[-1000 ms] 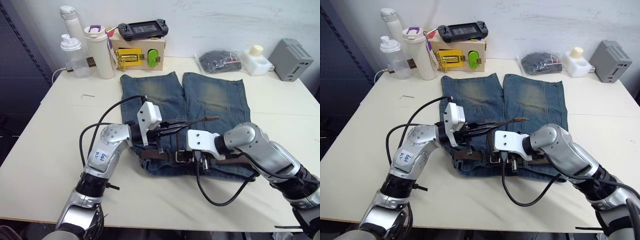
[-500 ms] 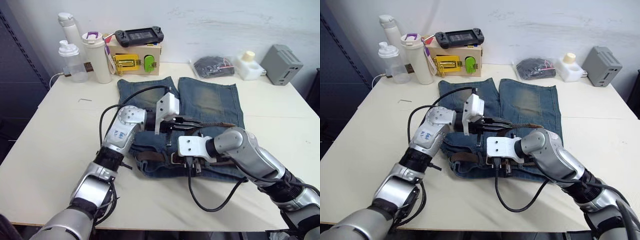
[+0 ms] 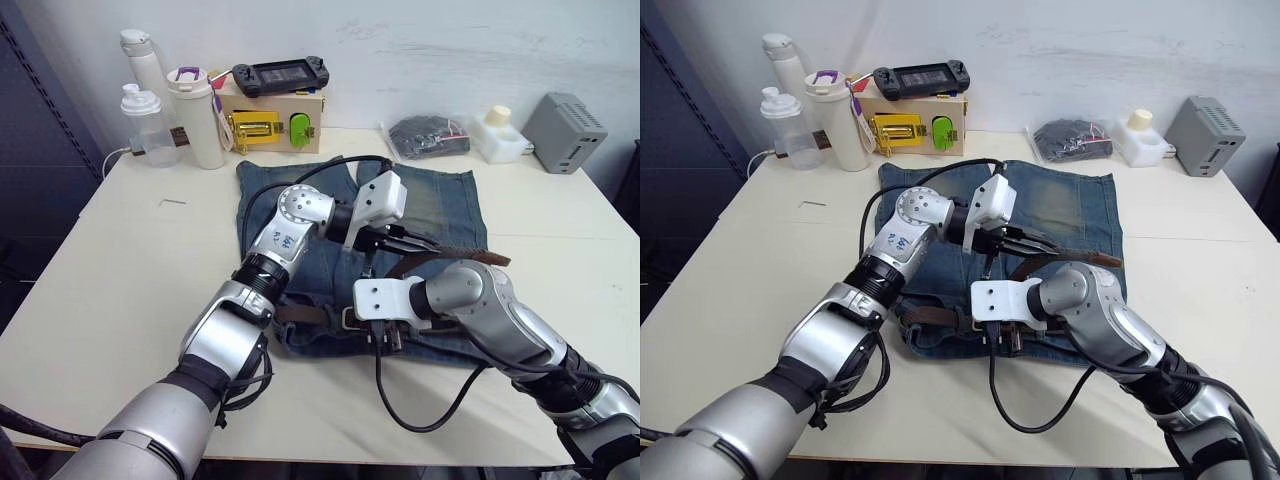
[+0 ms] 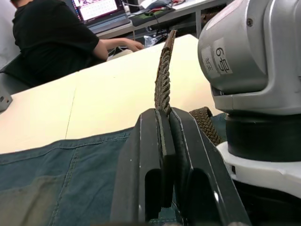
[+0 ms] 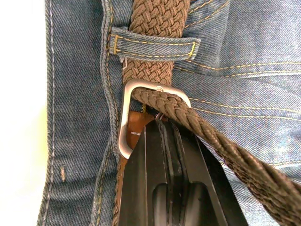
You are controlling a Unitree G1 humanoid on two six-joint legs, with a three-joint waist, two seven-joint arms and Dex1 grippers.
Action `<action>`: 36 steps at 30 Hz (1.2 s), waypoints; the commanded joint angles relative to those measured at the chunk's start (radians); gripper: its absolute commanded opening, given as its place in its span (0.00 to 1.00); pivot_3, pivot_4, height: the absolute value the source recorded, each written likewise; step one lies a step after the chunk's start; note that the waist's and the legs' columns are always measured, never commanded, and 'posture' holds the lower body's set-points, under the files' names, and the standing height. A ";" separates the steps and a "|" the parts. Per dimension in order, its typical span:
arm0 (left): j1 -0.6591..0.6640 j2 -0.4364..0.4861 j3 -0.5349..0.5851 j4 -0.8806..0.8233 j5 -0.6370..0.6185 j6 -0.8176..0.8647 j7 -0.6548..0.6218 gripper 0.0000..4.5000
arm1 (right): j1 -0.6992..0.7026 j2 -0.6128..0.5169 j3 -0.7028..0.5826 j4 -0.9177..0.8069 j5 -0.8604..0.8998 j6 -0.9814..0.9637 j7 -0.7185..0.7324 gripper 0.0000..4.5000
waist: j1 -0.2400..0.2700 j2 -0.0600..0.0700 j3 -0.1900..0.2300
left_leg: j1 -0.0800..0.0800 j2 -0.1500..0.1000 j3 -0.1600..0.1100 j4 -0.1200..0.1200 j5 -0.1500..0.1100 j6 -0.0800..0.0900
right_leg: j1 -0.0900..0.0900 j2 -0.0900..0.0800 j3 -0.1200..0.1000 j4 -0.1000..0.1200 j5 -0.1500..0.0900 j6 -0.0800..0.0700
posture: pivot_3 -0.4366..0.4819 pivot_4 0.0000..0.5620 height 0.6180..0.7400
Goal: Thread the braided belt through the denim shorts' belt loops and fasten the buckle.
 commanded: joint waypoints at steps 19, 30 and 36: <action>0.160 0.151 0.176 -0.273 -0.005 -0.018 0.158 0.00 | 0.185 0.098 0.030 0.040 0.108 0.182 0.036 0.02 | -0.005 0.007 0.004 | 0.003 0.002 -0.006 -0.012 0.003 -0.004 | 0.004 0.003 -0.003 -0.013 0.005 0.007 | 0.48 0.27 0.22; 0.699 0.489 0.176 -0.800 0.056 0.052 0.195 0.00 | 0.118 0.270 -0.330 -0.151 0.320 0.468 -0.165 0.02 | -0.031 0.028 0.026 | 0.001 0.006 -0.008 -0.037 0.010 -0.011 | -0.002 0.008 0.002 -0.026 0.005 0.002 | 0.48 0.27 0.22; 0.784 0.509 0.170 -0.932 0.061 0.098 0.257 0.00 | 0.083 0.317 -0.471 -0.257 0.454 0.653 -0.248 0.02 | -0.013 0.033 0.048 | -0.006 0.004 -0.008 -0.037 0.017 -0.011 | -0.009 0.007 0.003 -0.024 0.006 0.002 | 0.48 0.27 0.22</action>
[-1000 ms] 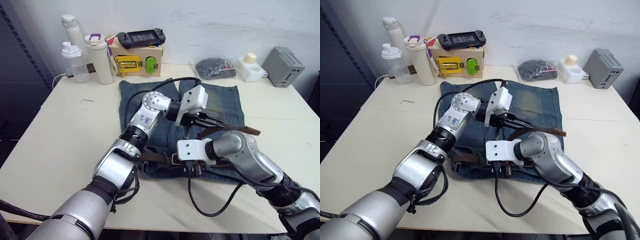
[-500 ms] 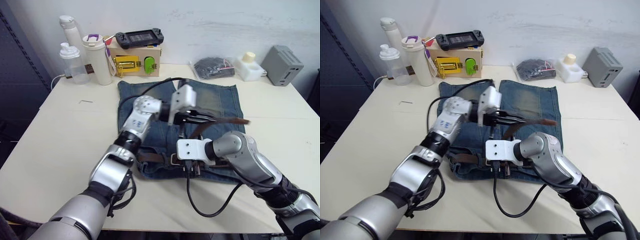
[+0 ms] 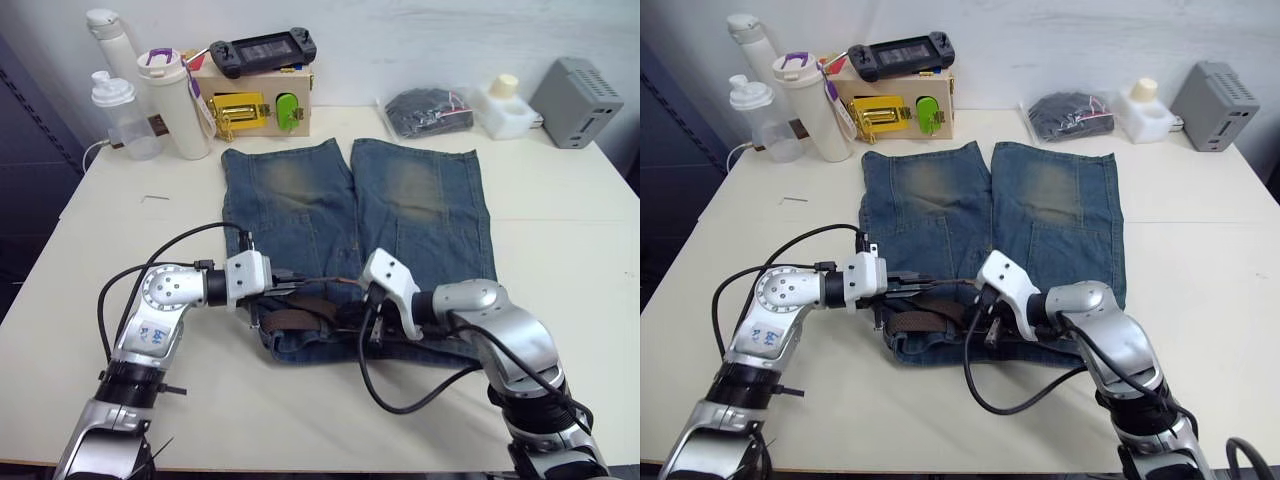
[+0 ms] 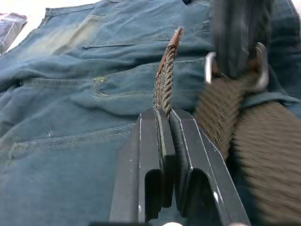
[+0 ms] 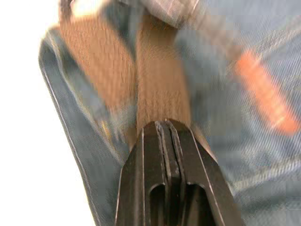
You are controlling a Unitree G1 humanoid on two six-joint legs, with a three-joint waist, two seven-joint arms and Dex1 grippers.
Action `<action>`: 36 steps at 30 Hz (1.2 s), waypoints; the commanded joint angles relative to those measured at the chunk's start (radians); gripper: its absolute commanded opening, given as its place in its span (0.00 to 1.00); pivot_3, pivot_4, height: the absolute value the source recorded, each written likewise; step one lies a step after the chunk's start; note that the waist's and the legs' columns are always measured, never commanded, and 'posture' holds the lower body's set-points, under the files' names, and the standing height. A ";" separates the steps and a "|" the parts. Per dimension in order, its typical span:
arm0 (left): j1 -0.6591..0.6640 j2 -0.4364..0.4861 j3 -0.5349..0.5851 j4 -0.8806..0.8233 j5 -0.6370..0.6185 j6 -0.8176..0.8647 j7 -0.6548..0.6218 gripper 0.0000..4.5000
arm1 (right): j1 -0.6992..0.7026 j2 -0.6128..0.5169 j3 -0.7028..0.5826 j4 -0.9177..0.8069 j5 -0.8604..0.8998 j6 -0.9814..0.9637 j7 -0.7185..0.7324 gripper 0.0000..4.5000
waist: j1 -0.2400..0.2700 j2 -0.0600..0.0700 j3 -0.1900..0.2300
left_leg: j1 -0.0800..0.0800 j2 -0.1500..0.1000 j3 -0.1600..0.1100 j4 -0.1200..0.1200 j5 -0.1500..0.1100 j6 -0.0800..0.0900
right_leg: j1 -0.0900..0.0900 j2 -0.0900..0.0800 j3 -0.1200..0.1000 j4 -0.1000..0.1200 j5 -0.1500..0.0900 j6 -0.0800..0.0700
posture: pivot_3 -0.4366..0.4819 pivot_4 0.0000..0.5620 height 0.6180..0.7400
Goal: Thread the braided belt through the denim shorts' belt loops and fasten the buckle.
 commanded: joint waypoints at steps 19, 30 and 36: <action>0.036 0.017 -0.001 -0.162 -0.034 0.082 0.082 0.00 | 0.052 -0.163 -0.015 -0.115 0.186 -0.031 -0.229 0.99 | 0.016 0.000 0.010 | -0.003 -0.004 0.003 0.000 0.003 0.003 | -0.004 -0.004 0.002 0.001 0.002 0.003 | 0.48 0.27 0.22; 0.041 0.025 0.007 -0.173 -0.041 0.099 0.091 0.00 | 0.010 -0.265 0.048 -0.011 0.222 -0.174 -0.182 0.02 | 0.015 0.000 0.010 | -0.004 -0.005 0.004 0.000 0.003 0.004 | -0.004 -0.004 0.002 0.000 0.003 0.003 | 0.48 0.27 0.22; 0.036 0.024 0.006 -0.172 -0.038 0.097 0.095 0.00 | -0.002 -0.290 0.137 0.037 0.201 -0.242 -0.180 0.02 | 0.015 0.000 0.010 | -0.005 -0.004 0.004 0.001 0.003 0.004 | -0.004 -0.004 0.002 0.001 0.003 0.003 | 0.48 0.27 0.22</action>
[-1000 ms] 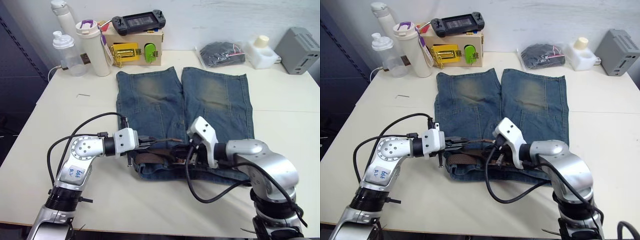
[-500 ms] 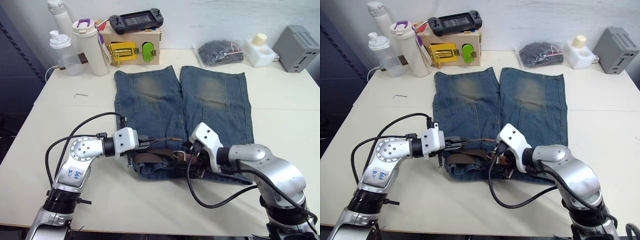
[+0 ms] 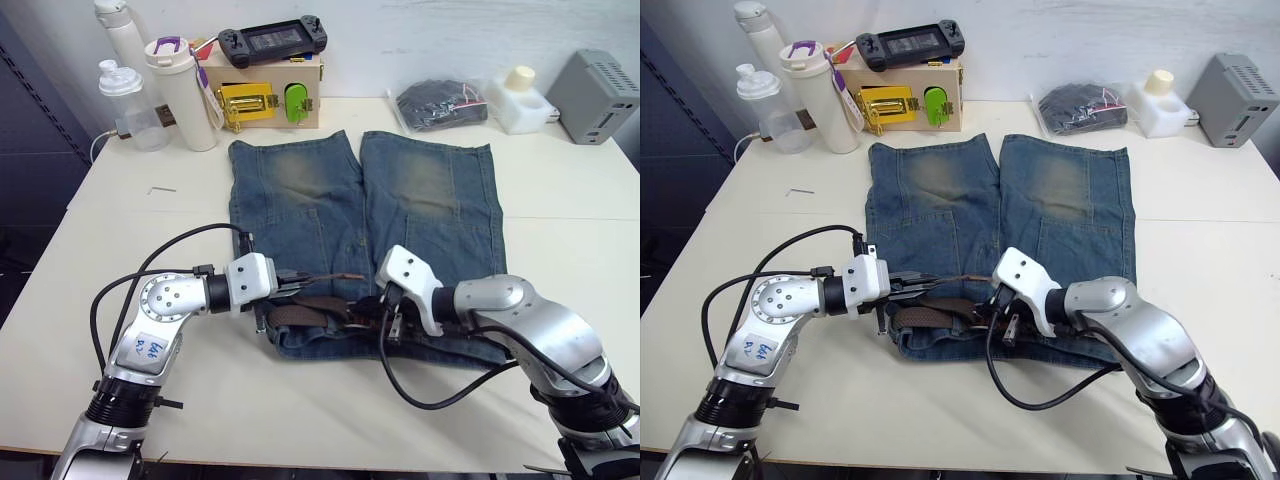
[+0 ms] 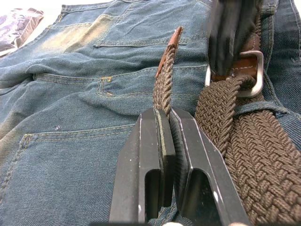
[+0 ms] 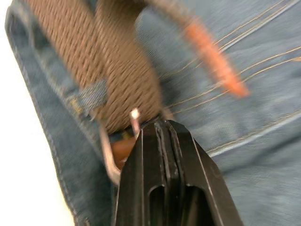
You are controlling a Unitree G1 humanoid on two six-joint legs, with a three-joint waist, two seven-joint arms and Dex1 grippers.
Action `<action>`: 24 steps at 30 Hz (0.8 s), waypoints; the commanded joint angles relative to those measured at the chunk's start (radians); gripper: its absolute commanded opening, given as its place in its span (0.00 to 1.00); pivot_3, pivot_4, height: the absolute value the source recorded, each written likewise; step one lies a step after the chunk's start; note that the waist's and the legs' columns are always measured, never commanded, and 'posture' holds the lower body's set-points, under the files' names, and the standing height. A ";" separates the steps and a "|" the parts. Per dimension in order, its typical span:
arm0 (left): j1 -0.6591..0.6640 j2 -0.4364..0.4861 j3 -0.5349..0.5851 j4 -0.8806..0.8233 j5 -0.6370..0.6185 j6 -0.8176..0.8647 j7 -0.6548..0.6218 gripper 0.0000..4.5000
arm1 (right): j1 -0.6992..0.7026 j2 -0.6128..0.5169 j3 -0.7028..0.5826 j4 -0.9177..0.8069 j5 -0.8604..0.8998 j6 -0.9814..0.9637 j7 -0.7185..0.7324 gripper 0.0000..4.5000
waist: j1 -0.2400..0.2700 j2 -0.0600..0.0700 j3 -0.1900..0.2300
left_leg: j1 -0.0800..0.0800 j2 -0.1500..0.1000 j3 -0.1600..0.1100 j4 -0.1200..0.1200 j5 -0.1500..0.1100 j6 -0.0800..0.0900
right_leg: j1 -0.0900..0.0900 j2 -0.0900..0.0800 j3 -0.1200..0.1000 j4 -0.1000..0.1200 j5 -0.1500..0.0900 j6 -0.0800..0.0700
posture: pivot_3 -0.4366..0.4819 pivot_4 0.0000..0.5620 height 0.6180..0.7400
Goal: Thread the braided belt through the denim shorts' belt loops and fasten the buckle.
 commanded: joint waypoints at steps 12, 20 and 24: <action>0.001 0.008 0.006 -0.055 -0.013 -0.002 0.027 0.00 | -0.019 -0.041 0.061 0.029 -0.015 -0.075 0.003 0.02 | 0.001 0.000 0.000 | 0.000 0.000 0.000 0.001 0.000 0.000 | 0.000 0.000 0.000 0.001 0.000 0.000 | 0.48 0.27 0.22; 0.000 0.007 0.002 -0.054 -0.010 -0.006 0.028 0.00 | -0.071 -0.066 -0.042 0.022 0.103 -0.082 0.101 0.02 | 0.001 0.000 0.000 | -0.001 0.000 0.000 0.001 0.000 0.000 | 0.000 0.000 0.000 0.001 0.000 0.000 | 0.48 0.27 0.22; -0.003 0.006 0.002 -0.052 -0.010 -0.007 0.030 0.00 | -0.082 -0.087 0.009 0.058 0.075 -0.121 0.128 0.02 | 0.001 -0.001 0.000 | -0.001 0.000 0.000 0.001 0.000 0.000 | 0.000 0.000 -0.001 0.001 0.000 0.000 | 0.48 0.27 0.22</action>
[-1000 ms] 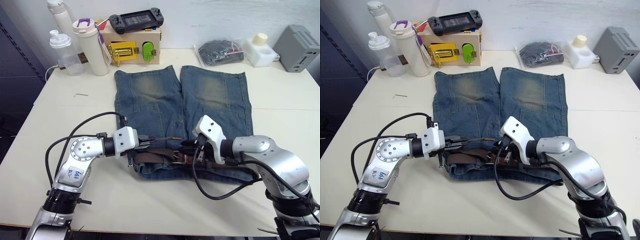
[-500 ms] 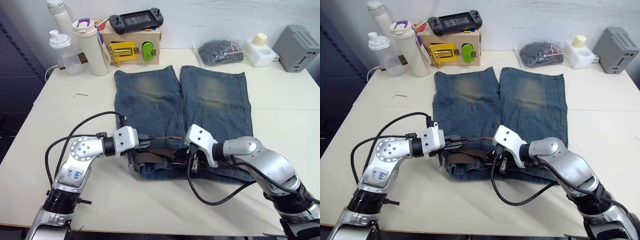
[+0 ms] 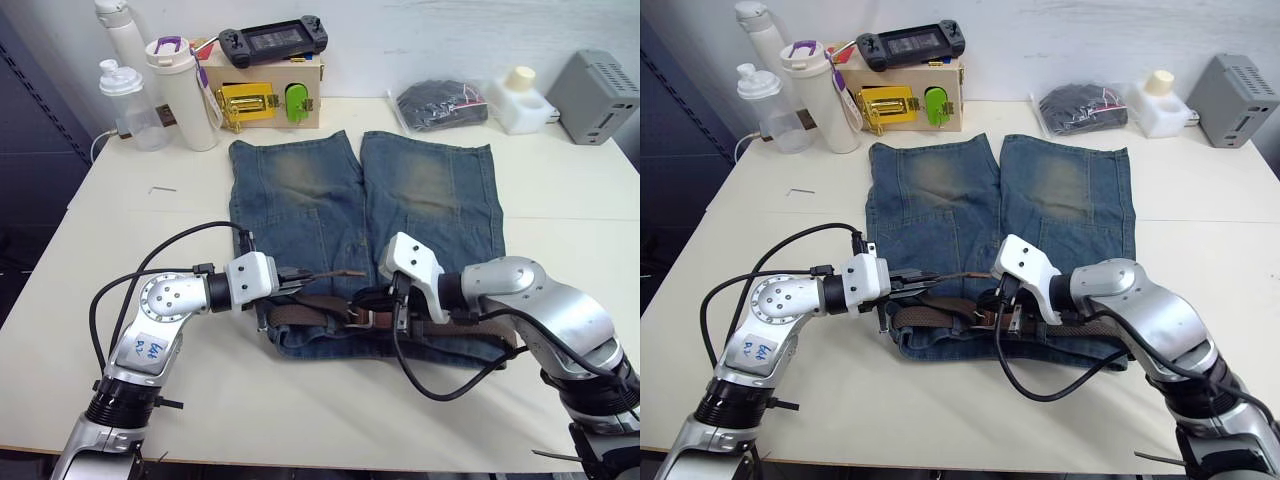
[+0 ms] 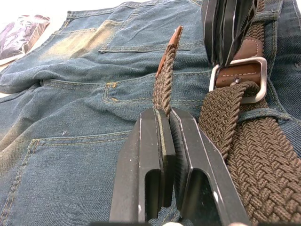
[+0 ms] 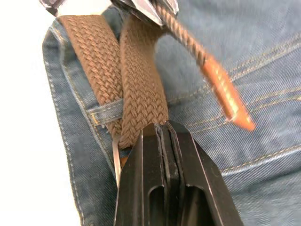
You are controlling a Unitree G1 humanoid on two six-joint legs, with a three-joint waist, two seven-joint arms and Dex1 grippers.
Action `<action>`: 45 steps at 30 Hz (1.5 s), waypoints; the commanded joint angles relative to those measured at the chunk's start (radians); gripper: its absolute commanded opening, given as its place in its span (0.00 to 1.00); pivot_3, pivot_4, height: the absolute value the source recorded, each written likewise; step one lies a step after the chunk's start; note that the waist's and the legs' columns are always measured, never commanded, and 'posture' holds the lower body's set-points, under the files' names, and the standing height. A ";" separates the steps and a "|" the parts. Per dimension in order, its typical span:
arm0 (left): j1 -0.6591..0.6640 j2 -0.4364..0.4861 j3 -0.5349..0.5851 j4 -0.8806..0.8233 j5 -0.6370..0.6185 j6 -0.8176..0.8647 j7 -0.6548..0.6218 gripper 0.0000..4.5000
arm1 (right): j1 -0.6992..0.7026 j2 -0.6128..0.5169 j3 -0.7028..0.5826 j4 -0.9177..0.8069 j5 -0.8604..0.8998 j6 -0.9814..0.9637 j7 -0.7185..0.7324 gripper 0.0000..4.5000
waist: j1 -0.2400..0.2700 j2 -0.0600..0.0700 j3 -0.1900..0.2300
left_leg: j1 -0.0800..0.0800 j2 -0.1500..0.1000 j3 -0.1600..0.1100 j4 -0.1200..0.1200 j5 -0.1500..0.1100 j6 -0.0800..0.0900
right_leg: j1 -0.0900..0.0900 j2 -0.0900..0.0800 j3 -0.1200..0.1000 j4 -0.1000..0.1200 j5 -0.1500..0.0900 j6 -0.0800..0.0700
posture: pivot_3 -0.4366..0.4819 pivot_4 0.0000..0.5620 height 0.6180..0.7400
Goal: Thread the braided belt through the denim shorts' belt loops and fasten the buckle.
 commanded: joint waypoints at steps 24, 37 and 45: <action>0.015 0.016 0.012 -0.049 -0.012 -0.001 0.029 0.00 | -0.076 -0.024 0.095 0.135 -0.082 -0.139 0.129 0.02 | 0.000 0.000 0.000 | 0.000 0.000 0.001 0.002 0.000 0.000 | -0.001 -0.001 0.000 0.004 0.000 0.000 | 0.48 0.27 0.22; 0.016 0.014 0.013 -0.043 -0.011 -0.007 0.035 0.00 | -0.122 -0.040 0.131 0.210 -0.110 -0.206 0.227 0.02 | -0.001 0.000 0.000 | -0.001 0.000 0.002 0.003 0.000 0.000 | -0.003 -0.001 0.000 0.006 0.000 0.000 | 0.48 0.27 0.22; 0.023 0.017 0.017 -0.051 -0.012 -0.003 0.041 0.00 | -0.124 -0.025 0.169 0.241 -0.151 -0.247 0.239 0.02 | -0.002 -0.001 0.000 | -0.010 0.000 0.006 0.009 0.000 0.000 | -0.015 -0.002 0.000 0.014 0.000 0.000 | 0.48 0.27 0.22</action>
